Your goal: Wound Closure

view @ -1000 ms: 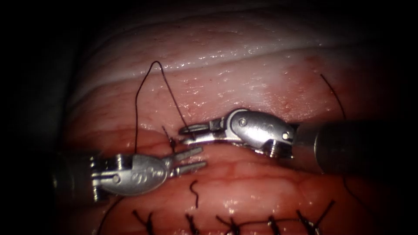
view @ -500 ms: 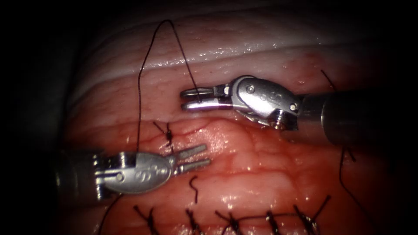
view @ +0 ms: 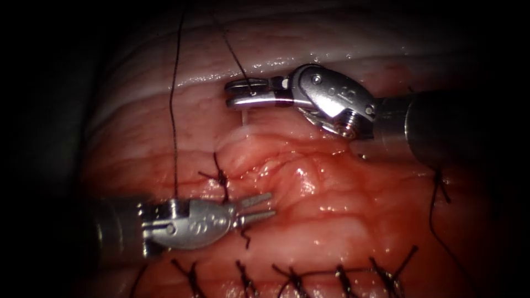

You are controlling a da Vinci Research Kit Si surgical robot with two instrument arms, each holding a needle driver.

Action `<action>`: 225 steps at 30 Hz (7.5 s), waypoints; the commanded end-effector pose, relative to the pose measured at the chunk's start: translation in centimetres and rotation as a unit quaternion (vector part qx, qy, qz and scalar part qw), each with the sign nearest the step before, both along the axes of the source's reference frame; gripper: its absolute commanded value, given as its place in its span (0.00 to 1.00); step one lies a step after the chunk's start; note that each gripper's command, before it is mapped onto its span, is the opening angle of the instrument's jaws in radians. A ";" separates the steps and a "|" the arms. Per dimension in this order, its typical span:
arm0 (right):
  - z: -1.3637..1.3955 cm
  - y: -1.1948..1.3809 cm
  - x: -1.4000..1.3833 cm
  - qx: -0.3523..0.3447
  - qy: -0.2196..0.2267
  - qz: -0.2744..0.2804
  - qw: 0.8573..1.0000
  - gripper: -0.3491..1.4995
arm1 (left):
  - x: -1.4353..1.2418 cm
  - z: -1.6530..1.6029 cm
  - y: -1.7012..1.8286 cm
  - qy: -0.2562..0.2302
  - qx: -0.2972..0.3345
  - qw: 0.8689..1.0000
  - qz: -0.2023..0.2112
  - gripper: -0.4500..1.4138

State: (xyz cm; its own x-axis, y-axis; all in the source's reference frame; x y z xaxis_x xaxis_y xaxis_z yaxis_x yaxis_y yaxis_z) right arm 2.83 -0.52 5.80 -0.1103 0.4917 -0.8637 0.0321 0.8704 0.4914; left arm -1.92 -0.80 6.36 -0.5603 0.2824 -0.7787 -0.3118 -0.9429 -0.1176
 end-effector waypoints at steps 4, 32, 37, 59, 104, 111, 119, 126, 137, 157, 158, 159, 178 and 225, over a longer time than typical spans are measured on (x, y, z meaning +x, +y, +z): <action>0.05 0.06 0.14 -0.001 0.001 -0.003 1.000 0.00 | -0.01 0.14 -0.10 0.007 0.007 1.000 0.005 0.22; 0.15 -0.29 0.29 0.287 -0.027 -0.125 0.949 0.00 | 0.07 0.13 -0.10 0.005 0.013 1.000 0.007 0.24; 0.13 -0.38 0.33 0.386 -0.022 -0.134 0.912 0.00 | 0.07 0.13 -0.09 0.005 0.014 1.000 0.007 0.24; 0.17 -0.24 0.22 0.328 -0.034 0.015 0.944 0.65 | 0.10 0.05 -0.07 0.004 0.018 1.000 0.008 0.24; -0.14 -0.64 0.20 0.351 -0.058 -0.087 0.930 0.00 | 0.12 -0.05 0.04 -0.007 0.010 1.000 -0.005 0.24; 0.03 -0.29 -0.06 0.329 -0.057 -0.014 0.942 0.71 | 0.12 -0.17 -0.03 -0.014 -0.032 0.999 0.022 0.26; 0.20 -0.19 -0.43 0.321 -0.050 0.003 0.946 0.41 | 0.09 -0.36 0.06 -0.043 -0.080 0.996 0.018 0.32; 0.13 -0.24 -0.55 0.323 -0.053 0.006 0.945 0.68 | 0.03 -0.43 0.16 -0.046 -0.092 0.995 0.016 0.33; 0.06 -0.33 -0.54 0.331 -0.058 0.016 0.942 0.74 | -0.21 -0.21 0.27 -0.048 -0.096 0.994 0.012 0.39; 0.06 -0.52 -0.63 0.342 -0.056 0.015 0.938 0.47 | -0.17 -0.53 0.38 -0.175 0.071 0.982 0.003 0.00; 0.05 -0.53 -0.64 0.342 -0.056 0.014 0.938 0.47 | -0.17 -0.58 0.39 -0.187 0.095 0.978 -0.002 0.00; 0.03 -0.55 -0.68 0.345 -0.055 0.012 0.937 0.47 | -0.19 -0.68 0.43 -0.218 0.142 0.966 -0.002 0.00; -0.01 -0.63 -0.72 0.361 -0.052 0.009 0.931 0.42 | -0.11 -1.59 0.73 -0.316 0.170 0.933 0.010 0.00; -0.48 -0.80 -0.23 0.560 -0.011 -0.064 0.826 0.81 | -0.46 -1.22 0.36 -0.117 -0.235 0.960 0.099 0.00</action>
